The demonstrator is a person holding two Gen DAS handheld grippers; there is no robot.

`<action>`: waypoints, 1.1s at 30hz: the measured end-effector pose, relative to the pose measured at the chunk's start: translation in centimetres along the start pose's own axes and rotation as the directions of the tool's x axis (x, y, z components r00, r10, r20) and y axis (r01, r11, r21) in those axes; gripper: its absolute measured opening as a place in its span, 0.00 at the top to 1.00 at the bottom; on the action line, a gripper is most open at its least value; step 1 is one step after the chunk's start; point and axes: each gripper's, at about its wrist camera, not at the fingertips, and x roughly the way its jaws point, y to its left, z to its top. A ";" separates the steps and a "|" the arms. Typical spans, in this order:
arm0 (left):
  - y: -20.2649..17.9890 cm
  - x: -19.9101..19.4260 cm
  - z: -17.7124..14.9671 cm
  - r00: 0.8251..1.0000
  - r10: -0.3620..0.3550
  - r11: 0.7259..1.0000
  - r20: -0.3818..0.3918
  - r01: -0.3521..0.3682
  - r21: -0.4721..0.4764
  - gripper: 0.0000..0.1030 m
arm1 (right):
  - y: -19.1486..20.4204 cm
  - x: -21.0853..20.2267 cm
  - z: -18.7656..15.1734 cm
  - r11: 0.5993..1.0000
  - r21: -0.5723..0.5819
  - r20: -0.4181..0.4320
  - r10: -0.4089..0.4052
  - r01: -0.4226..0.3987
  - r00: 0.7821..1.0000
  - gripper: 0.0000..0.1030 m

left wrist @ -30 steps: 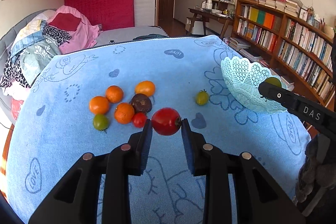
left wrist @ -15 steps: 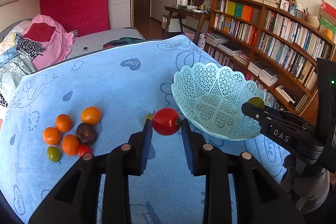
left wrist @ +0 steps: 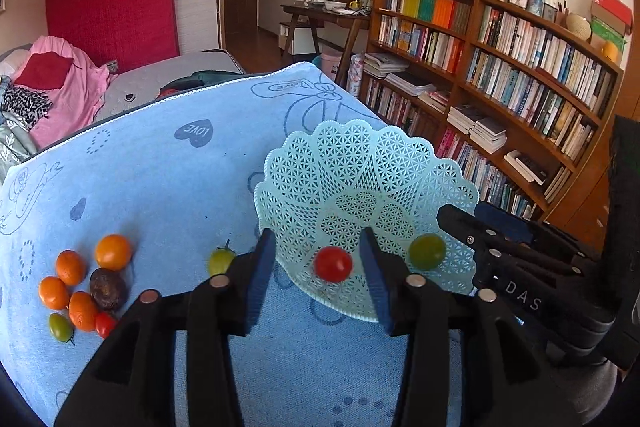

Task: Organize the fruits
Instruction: 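Open the left tool over the basket while the right releases the green tomato, then move both open tools back toward the remaining fruit pile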

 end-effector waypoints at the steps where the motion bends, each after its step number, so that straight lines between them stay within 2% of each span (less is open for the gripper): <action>1: 0.3 -0.2 0.0 1.000 0.005 1.000 0.006 -0.005 -0.005 0.44 | 0.1 -0.2 0.1 1.000 -0.004 0.007 -0.002 0.002 1.000 0.49; 5: 1.3 -0.5 -0.1 1.000 0.031 0.999 0.004 -0.030 -0.034 0.40 | 0.5 -0.6 0.2 1.000 -0.012 0.023 0.003 -0.002 1.000 0.49; 7: 2.0 -1.0 -0.1 0.998 0.054 0.997 0.018 -0.053 -0.054 0.29 | 0.7 -0.9 0.2 1.000 -0.013 0.028 0.010 -0.009 1.000 0.49; 10: 3.2 -2.0 -0.1 0.995 0.087 0.993 0.041 -0.083 -0.084 0.20 | 1.3 -1.5 0.1 1.000 -0.018 0.041 0.019 -0.018 0.999 0.45; 11: 3.5 -2.3 -0.2 0.994 0.097 0.991 0.047 -0.092 -0.093 0.18 | 1.4 -1.7 0.1 1.000 -0.019 0.047 0.024 -0.023 0.999 0.42; 14: 4.7 -3.3 -0.2 0.989 0.136 0.986 0.065 -0.128 -0.110 0.17 | 2.3 -2.4 0.0 0.999 -0.031 0.056 0.040 -0.039 0.998 0.41; 16: 5.4 -3.9 -0.2 0.984 0.158 0.982 0.077 -0.148 -0.120 0.12 | 2.9 -2.7 -0.2 0.998 -0.037 0.058 0.056 -0.054 0.997 0.41; 26: 9.3 -7.0 -1.0 0.962 0.251 0.955 0.111 -0.228 -0.188 0.11 | 6.7 -3.4 -1.7 0.988 -0.066 0.027 0.140 -0.138 0.990 0.41; 33: 13.0 -9.2 -2.2 0.944 0.313 0.925 0.106 -0.277 -0.262 0.10 | 10.4 -3.1 -2.6 0.977 -0.105 -0.006 0.185 -0.184 0.983 0.41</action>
